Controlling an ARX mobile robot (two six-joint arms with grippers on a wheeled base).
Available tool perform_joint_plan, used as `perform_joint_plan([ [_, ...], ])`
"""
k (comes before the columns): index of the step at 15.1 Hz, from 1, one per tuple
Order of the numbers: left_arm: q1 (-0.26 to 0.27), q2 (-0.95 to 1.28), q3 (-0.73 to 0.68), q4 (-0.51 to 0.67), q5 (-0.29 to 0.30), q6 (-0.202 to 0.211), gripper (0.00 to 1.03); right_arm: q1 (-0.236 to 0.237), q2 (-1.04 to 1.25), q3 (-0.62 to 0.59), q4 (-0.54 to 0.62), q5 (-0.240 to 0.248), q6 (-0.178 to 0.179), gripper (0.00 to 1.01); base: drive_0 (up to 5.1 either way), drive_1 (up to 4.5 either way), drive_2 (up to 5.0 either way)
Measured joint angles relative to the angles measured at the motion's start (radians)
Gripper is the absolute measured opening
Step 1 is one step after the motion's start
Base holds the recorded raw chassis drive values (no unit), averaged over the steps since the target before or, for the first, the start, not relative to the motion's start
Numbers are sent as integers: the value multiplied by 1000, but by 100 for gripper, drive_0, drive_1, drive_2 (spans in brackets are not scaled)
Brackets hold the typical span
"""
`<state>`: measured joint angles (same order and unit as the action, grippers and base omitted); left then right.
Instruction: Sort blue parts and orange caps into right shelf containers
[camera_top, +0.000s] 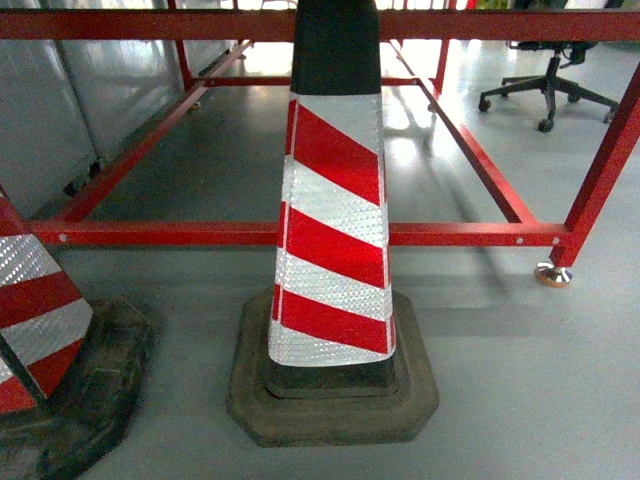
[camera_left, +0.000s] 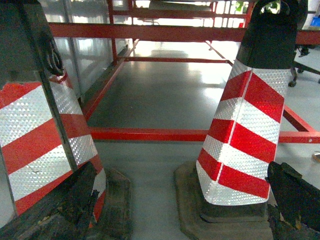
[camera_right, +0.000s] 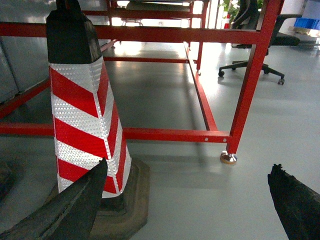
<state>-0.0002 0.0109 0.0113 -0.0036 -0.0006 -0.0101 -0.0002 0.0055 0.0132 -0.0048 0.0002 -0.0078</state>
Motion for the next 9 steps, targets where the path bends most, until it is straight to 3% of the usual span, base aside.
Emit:
perform_joint_plan([
  [9,0,0,0,0,0,0,98,0,0,0,0,0,0,98,0,0,0],
])
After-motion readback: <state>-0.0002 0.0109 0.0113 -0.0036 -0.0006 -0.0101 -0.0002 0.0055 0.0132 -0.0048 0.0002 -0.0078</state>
